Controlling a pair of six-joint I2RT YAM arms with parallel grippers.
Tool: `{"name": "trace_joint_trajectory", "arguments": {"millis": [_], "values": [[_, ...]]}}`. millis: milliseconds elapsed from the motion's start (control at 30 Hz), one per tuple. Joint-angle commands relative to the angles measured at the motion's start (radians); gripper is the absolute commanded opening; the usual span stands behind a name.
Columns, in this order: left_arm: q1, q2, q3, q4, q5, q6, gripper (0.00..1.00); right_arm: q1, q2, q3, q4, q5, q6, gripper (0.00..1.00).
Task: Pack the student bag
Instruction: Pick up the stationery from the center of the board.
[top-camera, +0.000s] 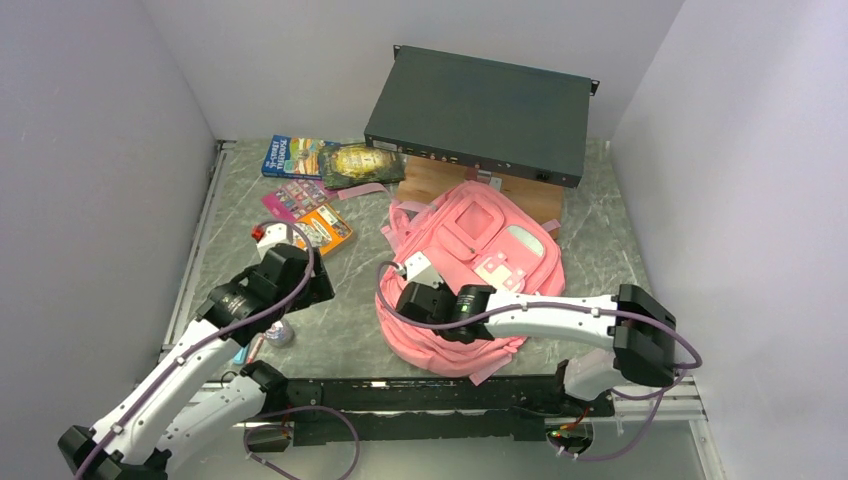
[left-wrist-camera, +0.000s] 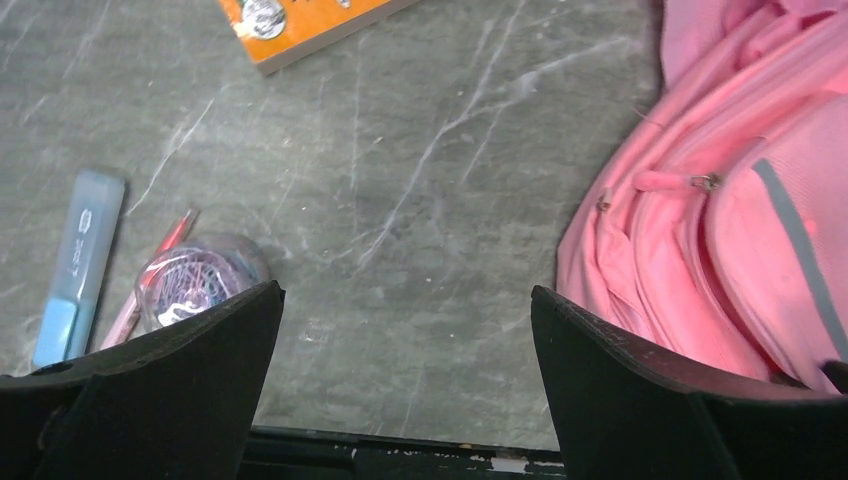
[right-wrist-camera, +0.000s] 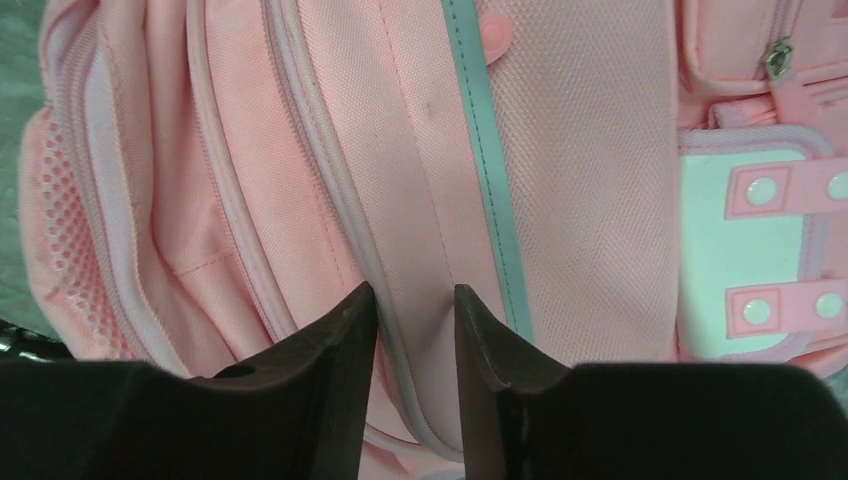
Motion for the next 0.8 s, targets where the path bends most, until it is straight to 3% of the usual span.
{"name": "trace_joint_trajectory", "arguments": {"millis": [0,200,333,500,767], "values": [[0.005,0.050,0.011,-0.083,-0.083,-0.136,1.00,-0.015,-0.082,0.018,-0.018,0.072,-0.013,0.32],[0.005,0.158,0.051,-0.325,-0.181,-0.433,1.00,-0.047,-0.125,-0.021,0.040,0.016,-0.023,0.00],[0.005,0.180,0.030,-0.417,-0.172,-0.577,1.00,-0.060,-0.152,-0.049,0.087,-0.021,-0.040,0.00],[0.009,0.121,-0.037,-0.392,-0.112,-0.656,1.00,-0.072,-0.218,-0.093,0.142,-0.060,-0.084,0.00],[0.224,0.095,-0.142,-0.256,-0.052,-0.493,1.00,-0.116,-0.346,-0.147,0.196,-0.156,-0.124,0.00]]}}
